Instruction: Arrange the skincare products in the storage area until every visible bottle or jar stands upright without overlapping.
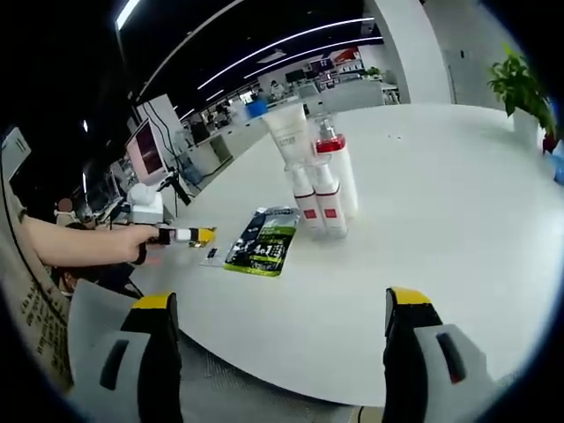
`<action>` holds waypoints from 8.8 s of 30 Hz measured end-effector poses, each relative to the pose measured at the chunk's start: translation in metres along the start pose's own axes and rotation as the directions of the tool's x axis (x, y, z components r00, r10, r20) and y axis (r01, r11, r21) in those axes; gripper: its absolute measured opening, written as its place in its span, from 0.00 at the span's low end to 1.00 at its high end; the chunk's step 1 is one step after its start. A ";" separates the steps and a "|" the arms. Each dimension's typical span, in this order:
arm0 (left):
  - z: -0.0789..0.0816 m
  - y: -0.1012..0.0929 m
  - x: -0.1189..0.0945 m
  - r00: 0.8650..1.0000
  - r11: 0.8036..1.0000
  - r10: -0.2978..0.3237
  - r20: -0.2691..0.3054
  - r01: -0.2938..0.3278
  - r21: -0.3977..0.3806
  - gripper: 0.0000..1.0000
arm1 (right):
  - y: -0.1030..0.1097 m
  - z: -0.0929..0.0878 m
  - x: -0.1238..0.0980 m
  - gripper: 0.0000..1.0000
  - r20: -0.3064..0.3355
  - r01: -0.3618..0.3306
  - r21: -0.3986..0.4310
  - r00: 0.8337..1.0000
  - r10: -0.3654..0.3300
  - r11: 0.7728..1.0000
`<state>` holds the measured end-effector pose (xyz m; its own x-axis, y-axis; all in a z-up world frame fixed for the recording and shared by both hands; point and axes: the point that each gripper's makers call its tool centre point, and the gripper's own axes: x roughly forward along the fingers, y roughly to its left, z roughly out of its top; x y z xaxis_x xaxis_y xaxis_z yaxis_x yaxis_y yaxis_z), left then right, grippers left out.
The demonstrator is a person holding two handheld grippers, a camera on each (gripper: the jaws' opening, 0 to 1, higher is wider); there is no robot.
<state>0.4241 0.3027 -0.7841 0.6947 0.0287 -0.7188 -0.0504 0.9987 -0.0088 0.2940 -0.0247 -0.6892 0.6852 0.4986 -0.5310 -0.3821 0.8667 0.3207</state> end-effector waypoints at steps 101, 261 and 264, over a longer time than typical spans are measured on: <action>0.034 -0.102 0.019 0.995 0.995 -0.102 0.001 0.102 -0.022 0.37 | 0.000 0.007 -0.003 0.97 0.046 -0.024 0.028 0.999 0.022 0.999; -0.004 -0.048 -0.157 0.840 0.854 -0.512 0.180 0.474 0.215 0.97 | 0.010 0.012 -0.005 1.00 0.070 -0.045 -0.055 0.996 0.048 0.998; -0.005 -0.045 -0.157 0.844 0.858 -0.505 0.181 0.469 0.209 0.97 | 0.011 0.011 -0.005 1.00 0.070 -0.045 -0.056 0.996 0.049 0.997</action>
<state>0.3142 0.2528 -0.6743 0.7416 -0.4727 -0.4760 0.4325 0.8793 -0.1994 0.2929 -0.0183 -0.6743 0.7074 0.5382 -0.4581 -0.4471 0.8428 0.2997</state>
